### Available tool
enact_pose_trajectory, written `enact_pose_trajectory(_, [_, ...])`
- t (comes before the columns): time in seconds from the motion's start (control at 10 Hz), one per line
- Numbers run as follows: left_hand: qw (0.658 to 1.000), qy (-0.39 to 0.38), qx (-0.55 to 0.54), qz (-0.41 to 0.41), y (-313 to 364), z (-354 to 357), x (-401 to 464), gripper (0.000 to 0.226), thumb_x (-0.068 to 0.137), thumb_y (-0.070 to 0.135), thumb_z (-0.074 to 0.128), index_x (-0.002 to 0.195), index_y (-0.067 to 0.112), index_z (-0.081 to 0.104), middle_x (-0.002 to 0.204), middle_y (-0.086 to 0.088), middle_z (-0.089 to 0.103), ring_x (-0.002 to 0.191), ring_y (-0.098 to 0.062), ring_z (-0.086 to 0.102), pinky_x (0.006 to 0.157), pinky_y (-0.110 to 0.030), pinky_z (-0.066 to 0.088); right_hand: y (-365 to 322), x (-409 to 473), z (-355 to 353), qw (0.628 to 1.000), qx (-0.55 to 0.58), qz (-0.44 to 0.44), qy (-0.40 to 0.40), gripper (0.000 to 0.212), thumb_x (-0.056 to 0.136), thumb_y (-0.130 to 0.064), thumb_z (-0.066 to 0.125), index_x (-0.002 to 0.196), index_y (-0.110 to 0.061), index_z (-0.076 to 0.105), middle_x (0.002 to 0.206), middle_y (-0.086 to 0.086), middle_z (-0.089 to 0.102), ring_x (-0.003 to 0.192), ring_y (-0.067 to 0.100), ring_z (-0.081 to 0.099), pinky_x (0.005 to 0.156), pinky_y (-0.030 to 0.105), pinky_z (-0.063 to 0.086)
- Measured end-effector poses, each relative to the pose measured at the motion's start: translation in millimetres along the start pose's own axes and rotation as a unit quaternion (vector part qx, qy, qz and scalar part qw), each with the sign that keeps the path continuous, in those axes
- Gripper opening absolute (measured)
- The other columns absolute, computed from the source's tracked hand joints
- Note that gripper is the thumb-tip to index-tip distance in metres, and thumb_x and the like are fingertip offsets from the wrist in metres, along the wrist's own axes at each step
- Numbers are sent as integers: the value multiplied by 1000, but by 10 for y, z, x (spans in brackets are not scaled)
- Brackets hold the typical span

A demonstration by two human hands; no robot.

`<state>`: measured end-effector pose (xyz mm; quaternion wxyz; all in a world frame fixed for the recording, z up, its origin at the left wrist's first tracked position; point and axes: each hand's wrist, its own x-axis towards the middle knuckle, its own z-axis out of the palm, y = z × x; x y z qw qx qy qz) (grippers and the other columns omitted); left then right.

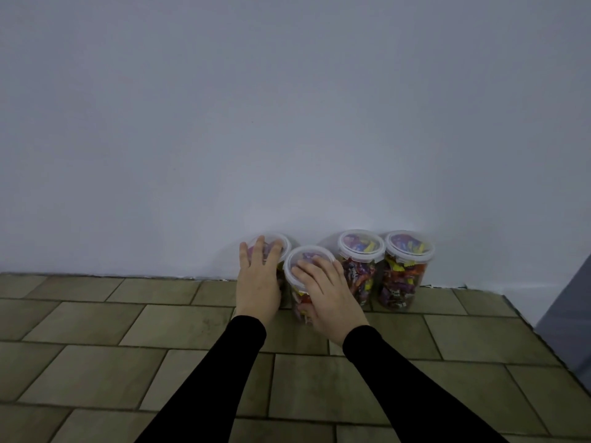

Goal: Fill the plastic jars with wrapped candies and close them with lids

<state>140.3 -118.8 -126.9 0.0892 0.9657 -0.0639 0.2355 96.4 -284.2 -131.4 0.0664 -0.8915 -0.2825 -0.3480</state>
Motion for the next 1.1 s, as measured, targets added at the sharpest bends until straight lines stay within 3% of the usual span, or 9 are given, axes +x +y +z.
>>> enact_pose_trajectory(0.2, [1000, -9, -12, -19, 83, -115, -35, 71, 90, 5, 51, 150, 24, 18, 157, -11, 13, 144, -42, 4, 119, -42, 11, 91, 238, -1, 994, -8, 82, -75, 88, 57, -27, 86, 134, -12, 46, 128, 7, 53, 125, 30, 43, 106, 55, 36])
enact_pose_trajectory(0.3, [1000, -3, -17, -9, 97, -151, -5, 73, 87, 3, 53, 149, 24, 21, 156, -11, 16, 144, -40, 7, 119, -39, 5, 126, 353, 34, 990, -9, 99, -97, 83, 60, -25, 85, 134, -11, 48, 128, 7, 53, 122, 32, 47, 107, 51, 33])
enact_pose_trajectory(0.4, [1000, -6, -24, -3, 61, -136, 68, 73, 85, 7, 59, 148, 24, 25, 154, -10, 21, 143, -39, 11, 118, -38, 10, 164, 405, 64, 989, -20, 102, -104, 85, 56, -28, 87, 131, -12, 50, 126, 5, 54, 120, 29, 50, 105, 48, 36])
enact_pose_trajectory(0.6, [999, -37, -5, 1, 39, -102, 153, 76, 84, 16, 63, 148, 24, 21, 154, -11, 18, 144, -37, 10, 118, -40, 12, 218, 463, 145, 990, -7, 105, -91, 83, 56, -25, 86, 130, -12, 50, 126, 5, 52, 120, 30, 48, 106, 47, 35])
enact_pose_trajectory(0.7, [999, -48, 1, -26, 105, -187, 136, 74, 87, 21, 61, 148, 27, 19, 157, -8, 12, 145, -38, 4, 110, -44, 30, 222, 480, 165, 990, -7, 115, -86, 81, 60, -24, 85, 131, -13, 48, 130, 5, 50, 124, 29, 45, 108, 47, 31])
enact_pose_trajectory(0.8, [997, -66, 28, -38, 155, -264, 107, 75, 91, 27, 57, 150, 29, 11, 159, -7, 7, 145, -38, 2, 108, -49, 29, 201, 485, 124, 989, -7, 101, -108, 80, 68, -27, 80, 138, -13, 42, 135, 6, 45, 129, 31, 39, 111, 48, 26])
enact_pose_trajectory(0.9, [994, -78, 72, -28, 107, -315, 120, 85, 91, 37, 54, 152, 31, -5, 160, -7, -1, 146, -38, -3, 109, -54, 25, 229, 471, 32, 987, -55, 94, -118, 82, 64, -35, 83, 134, -11, 48, 134, 10, 51, 131, 36, 43, 107, 54, 34])
enact_pose_trajectory(1.0, [996, -67, 66, -4, 49, -465, 117, 87, 89, 44, 53, 152, 33, -6, 161, -5, -4, 146, -36, -4, 109, -55, 25, 252, 371, -230, 993, -21, 101, -49, 69, 65, -35, 84, 124, -11, 58, 131, 13, 56, 129, 39, 46, 100, 58, 41])
enact_pose_trajectory(1.1, [999, -14, -43, 8, -71, -766, 53, 81, 83, 51, 54, 152, 33, 14, 159, -2, 15, 146, -30, 10, 107, -53, 27, 512, 173, -674, 990, 18, 122, 62, 44, 81, -34, 72, 119, -14, 61, 131, 11, 54, 131, 35, 42, 105, 58, 36])
